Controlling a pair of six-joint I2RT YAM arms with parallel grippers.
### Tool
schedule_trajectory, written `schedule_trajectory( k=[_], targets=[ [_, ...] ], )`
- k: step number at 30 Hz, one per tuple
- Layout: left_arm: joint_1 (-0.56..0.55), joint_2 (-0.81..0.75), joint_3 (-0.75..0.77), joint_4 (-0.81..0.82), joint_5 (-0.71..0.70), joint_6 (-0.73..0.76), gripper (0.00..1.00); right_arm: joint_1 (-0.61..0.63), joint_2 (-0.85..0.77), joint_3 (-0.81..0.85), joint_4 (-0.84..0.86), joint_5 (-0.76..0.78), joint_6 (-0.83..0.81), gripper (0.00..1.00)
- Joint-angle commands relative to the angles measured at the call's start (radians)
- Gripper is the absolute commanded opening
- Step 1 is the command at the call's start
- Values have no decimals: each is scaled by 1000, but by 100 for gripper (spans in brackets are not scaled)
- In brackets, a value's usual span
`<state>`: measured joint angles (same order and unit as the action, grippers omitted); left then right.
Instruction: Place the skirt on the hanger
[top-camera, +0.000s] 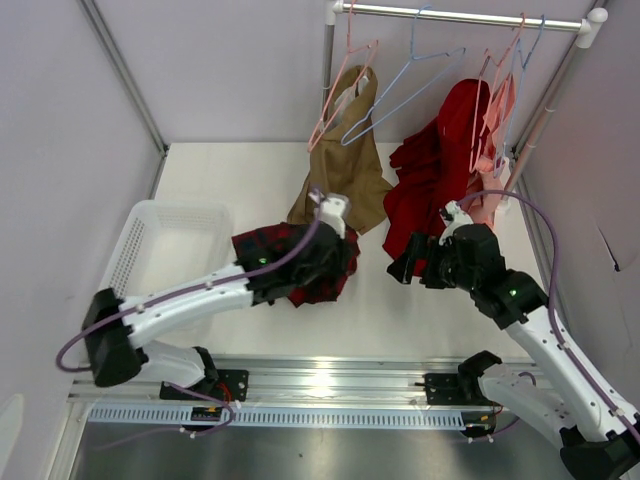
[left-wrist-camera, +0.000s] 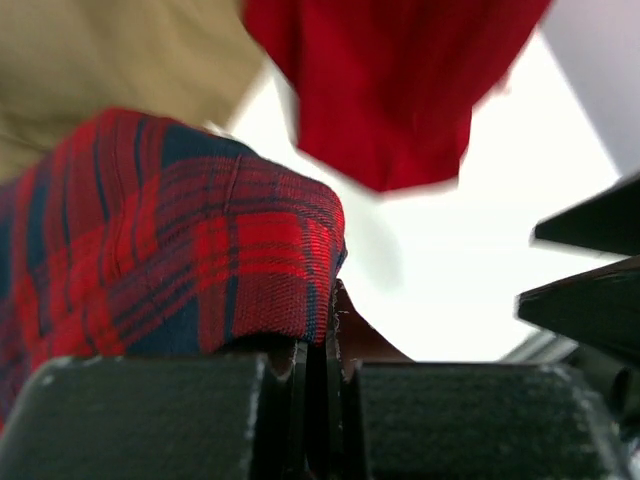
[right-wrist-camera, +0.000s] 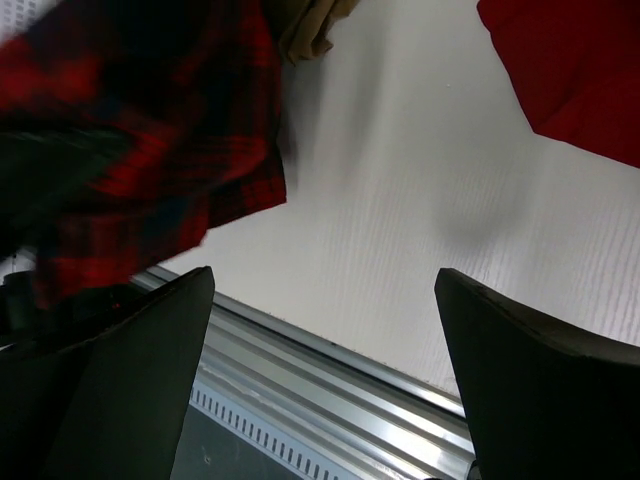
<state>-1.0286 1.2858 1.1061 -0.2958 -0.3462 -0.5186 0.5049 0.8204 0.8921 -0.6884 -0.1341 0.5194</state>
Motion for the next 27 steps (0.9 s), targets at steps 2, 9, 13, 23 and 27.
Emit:
schedule_trajectory(
  k=[2, 9, 13, 23, 27],
  targets=[
    [-71, 173, 87, 80, 73, -58, 6, 3, -41, 10, -43, 68, -7, 99],
    [-73, 184, 84, 92, 95, -51, 64, 1, -55, -16, -51, 64, -4, 100],
    [-73, 107, 86, 26, 38, -24, 70, 3, -29, -53, -16, 19, -4, 99],
    [-48, -176, -101, -325, -158, -167, 64, 84, 19, -180, 88, 57, -12, 90],
    [19, -325, -285, -353, -114, -291, 62, 156, 65, -191, 156, 31, 17, 84]
  ],
)
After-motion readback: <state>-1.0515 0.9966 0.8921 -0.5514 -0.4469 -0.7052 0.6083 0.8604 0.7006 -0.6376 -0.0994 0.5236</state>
